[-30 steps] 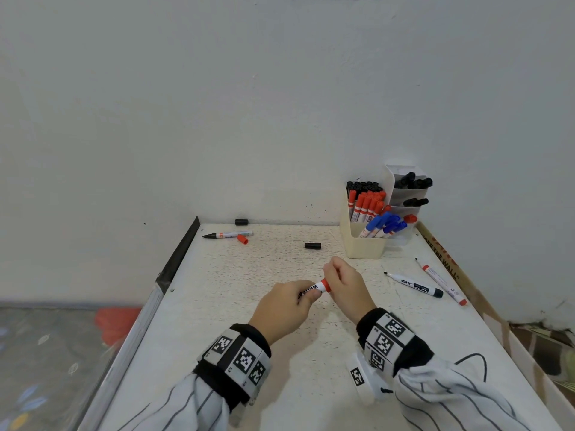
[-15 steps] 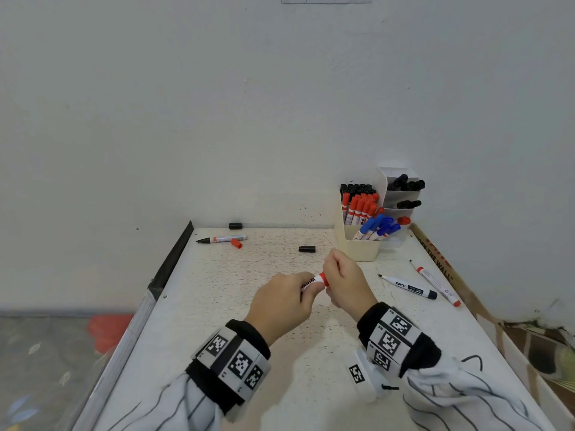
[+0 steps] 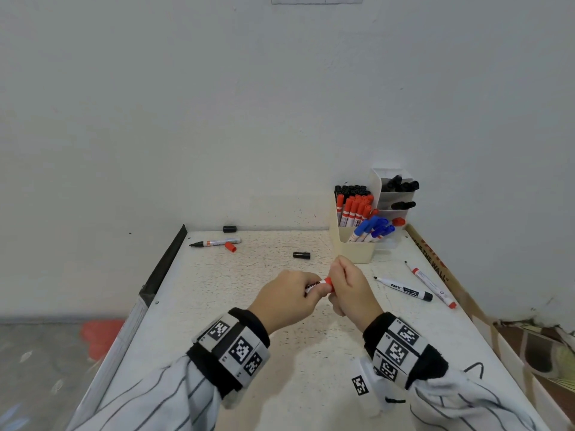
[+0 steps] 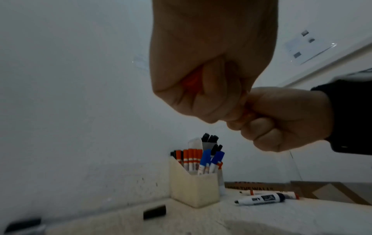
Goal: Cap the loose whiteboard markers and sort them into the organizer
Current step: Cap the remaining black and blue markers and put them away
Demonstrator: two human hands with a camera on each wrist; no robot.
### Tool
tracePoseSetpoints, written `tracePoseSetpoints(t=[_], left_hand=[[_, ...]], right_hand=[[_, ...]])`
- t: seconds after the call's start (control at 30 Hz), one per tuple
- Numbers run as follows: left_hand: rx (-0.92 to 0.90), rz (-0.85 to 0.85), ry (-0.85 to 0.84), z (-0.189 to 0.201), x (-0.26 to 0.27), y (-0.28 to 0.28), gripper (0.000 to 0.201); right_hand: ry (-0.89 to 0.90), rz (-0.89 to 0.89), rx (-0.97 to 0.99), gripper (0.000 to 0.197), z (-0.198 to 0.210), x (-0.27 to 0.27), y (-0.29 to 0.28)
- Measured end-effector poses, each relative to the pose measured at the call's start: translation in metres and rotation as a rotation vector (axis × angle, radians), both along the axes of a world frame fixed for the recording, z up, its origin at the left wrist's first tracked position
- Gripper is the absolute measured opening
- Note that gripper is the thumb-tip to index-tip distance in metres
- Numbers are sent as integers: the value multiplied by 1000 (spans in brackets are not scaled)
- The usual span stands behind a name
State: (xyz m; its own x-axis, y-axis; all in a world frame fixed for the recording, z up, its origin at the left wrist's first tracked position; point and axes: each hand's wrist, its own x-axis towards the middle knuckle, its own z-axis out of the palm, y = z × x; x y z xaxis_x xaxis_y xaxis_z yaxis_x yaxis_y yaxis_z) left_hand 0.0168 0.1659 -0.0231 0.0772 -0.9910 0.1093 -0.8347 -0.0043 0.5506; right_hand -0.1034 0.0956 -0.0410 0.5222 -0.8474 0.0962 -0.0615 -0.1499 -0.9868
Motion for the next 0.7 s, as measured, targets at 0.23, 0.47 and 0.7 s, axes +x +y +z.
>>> tracePoseSetpoints(t=[0.23, 0.47, 0.7], left_hand=[[12, -51, 275, -19, -16, -37, 22], [423, 310, -118, -62, -38, -95, 53], [439, 648, -257, -86, -2, -102, 35]], right_hand=[[293, 5, -264, 22, 8, -32, -37], [293, -285, -340, 14, 21, -99, -89], [272, -402, -291, 13, 2, -123, -115]])
